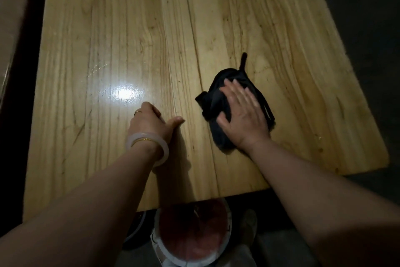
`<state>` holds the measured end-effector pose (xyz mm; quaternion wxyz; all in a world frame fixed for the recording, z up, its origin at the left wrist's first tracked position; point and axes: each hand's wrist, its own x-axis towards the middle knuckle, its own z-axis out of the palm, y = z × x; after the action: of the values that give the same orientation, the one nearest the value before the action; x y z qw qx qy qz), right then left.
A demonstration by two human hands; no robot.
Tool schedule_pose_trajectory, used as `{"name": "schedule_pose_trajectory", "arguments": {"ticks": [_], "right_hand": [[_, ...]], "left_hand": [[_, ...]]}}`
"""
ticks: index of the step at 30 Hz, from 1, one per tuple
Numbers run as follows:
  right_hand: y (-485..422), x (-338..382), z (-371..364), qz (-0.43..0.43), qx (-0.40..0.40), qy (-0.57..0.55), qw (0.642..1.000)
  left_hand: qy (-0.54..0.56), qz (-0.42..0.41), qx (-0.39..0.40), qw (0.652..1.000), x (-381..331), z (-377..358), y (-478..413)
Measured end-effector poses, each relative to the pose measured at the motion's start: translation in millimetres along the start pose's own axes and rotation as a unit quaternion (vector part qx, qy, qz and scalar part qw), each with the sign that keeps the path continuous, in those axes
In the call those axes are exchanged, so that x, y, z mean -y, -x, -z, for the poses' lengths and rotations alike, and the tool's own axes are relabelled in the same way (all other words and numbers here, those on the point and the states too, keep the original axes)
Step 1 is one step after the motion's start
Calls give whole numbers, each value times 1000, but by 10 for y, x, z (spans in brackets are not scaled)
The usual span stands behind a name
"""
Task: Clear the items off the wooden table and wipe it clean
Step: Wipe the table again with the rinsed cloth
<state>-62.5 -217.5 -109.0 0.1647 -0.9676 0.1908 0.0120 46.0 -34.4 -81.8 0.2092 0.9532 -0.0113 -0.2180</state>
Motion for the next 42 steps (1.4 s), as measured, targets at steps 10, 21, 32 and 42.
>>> {"name": "schedule_pose_trajectory", "arguments": {"ticks": [10, 21, 32, 42], "right_hand": [[865, 556, -227, 7, 11, -8, 1000], [700, -435, -30, 265, 65, -14, 962], [470, -198, -12, -262, -79, -12, 962], [1058, -144, -66, 57, 14, -4, 998]], "left_hand": [[20, 12, -1, 1000, -5, -37, -45], [27, -6, 10, 1000, 40, -35, -41], [23, 21, 18, 999, 3, -40, -52], [23, 22, 24, 999, -17, -20, -38]]}}
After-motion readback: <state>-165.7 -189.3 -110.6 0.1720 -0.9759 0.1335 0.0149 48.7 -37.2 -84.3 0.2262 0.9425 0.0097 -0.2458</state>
